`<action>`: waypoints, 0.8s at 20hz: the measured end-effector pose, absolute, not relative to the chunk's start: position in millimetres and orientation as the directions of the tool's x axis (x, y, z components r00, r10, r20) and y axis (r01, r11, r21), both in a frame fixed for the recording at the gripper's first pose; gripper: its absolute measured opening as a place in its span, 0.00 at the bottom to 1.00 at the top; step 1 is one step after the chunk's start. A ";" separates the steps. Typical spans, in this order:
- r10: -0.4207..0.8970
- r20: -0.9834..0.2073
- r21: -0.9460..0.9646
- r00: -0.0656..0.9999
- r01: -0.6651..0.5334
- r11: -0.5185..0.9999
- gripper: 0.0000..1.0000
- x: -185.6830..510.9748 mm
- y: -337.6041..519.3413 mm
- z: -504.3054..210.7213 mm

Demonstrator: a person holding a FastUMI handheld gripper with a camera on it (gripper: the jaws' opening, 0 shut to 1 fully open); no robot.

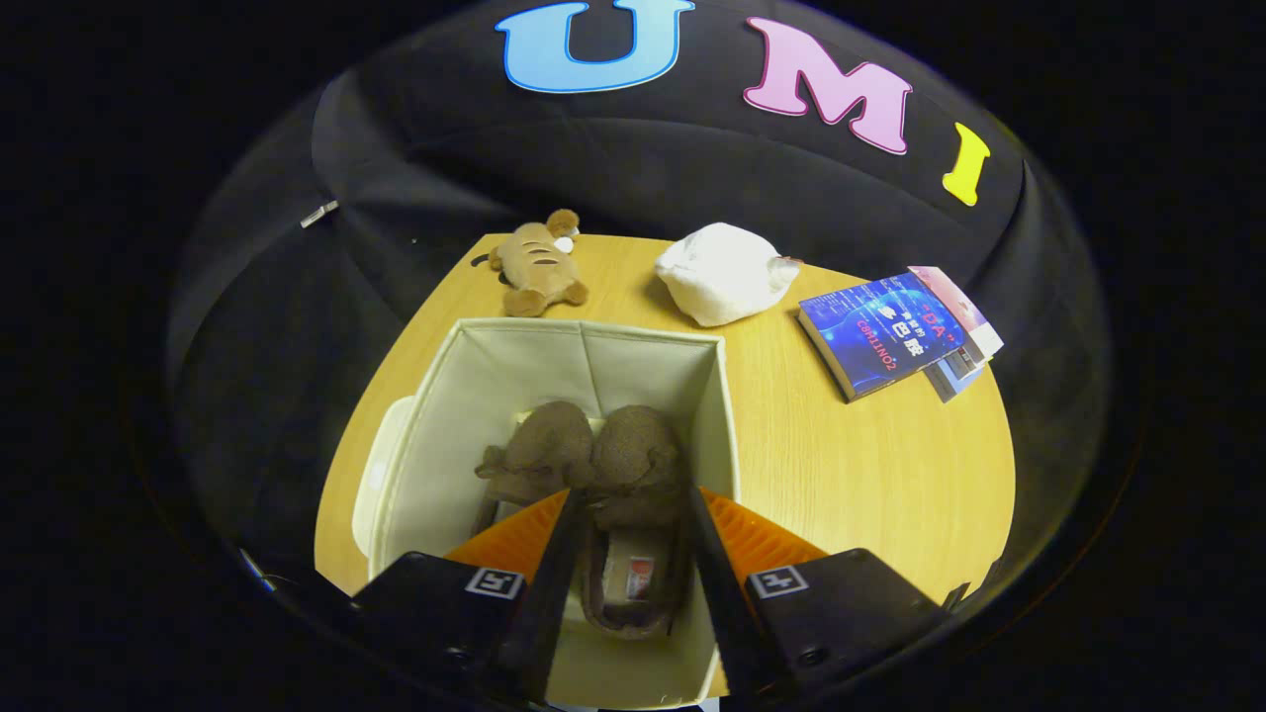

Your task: Open the storage box then place both shoes into the box .Put the left shoe in first, then the right shoe, with the right side of both shoes facing outward in a uniform manner.

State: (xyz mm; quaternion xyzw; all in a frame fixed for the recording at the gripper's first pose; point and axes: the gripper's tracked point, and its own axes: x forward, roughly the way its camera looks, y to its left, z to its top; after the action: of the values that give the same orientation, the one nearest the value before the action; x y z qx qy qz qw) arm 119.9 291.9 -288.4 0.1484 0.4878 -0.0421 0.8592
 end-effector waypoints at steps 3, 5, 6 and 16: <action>0.076 -0.839 0.210 0.539 0.191 0.959 0.94 117.1 294.3 -283.1; 0.073 -0.830 0.197 0.552 0.169 0.966 0.97 114.8 295.3 -280.8; 0.072 -0.827 0.195 0.557 0.164 0.967 0.97 113.4 295.3 -279.0; 0.054 -0.622 0.253 0.781 0.136 0.958 0.97 130.9 225.7 -182.0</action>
State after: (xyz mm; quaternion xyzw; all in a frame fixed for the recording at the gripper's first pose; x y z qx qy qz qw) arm 130.9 225.7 -182.0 0.1434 0.3302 -0.0219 0.9327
